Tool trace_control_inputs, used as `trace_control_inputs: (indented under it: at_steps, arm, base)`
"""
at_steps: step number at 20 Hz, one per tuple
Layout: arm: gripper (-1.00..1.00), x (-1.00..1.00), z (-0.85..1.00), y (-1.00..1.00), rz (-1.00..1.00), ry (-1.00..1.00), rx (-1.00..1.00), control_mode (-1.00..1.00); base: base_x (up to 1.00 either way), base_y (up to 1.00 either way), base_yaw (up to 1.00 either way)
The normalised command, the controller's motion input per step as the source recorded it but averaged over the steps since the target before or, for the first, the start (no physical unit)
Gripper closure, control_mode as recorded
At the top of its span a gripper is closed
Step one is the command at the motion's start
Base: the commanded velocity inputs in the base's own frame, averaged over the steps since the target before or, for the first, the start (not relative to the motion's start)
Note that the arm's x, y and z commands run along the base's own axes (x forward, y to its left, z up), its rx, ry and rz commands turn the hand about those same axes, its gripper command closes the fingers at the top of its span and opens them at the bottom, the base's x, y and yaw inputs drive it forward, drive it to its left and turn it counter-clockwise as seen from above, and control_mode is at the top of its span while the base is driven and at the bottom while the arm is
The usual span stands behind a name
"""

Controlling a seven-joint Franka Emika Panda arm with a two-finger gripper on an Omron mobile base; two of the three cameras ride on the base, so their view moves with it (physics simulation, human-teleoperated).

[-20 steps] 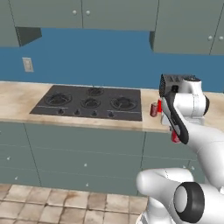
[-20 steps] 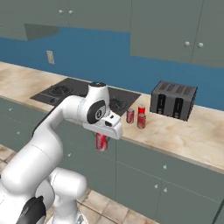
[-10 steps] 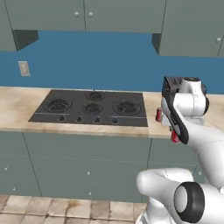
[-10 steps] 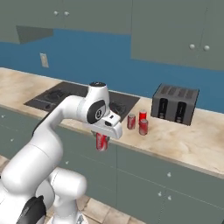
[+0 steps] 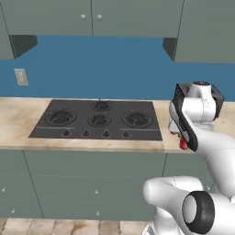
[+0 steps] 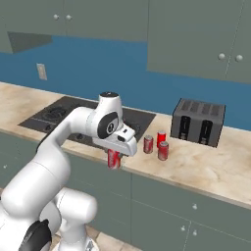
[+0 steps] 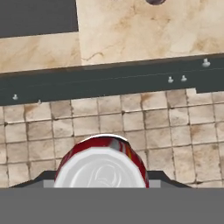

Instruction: Four empty soda cans are scattered around the kitchen. Gather all the cans and cluster them next to the stove for recycling.

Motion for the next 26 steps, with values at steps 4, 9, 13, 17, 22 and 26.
trace_control_inputs:
  at_steps: [4,9,13,17,22,26]
  arm:
    - [1.0,0.0,0.0,0.0,0.0,0.0,0.0,1.0]
    - [1.0,0.0,0.0,0.0,0.0,0.0,0.0,1.0]
    - [1.0,0.0,0.0,0.0,0.0,0.0,0.0,1.0]
    - [1.0,0.0,0.0,0.0,0.0,0.0,0.0,1.0]
    - [1.0,0.0,0.0,0.0,0.0,0.0,0.0,1.0]
    - [1.0,0.0,0.0,0.0,0.0,0.0,0.0,1.0]
  base:
    - [0.53,0.19,-0.02]
    - [0.5,0.11,-0.03]
    - [0.47,0.04,-0.01]
    - [0.36,0.0,-0.08]
    - [0.39,0.06,-0.15]
    - [0.38,0.12,-0.12]
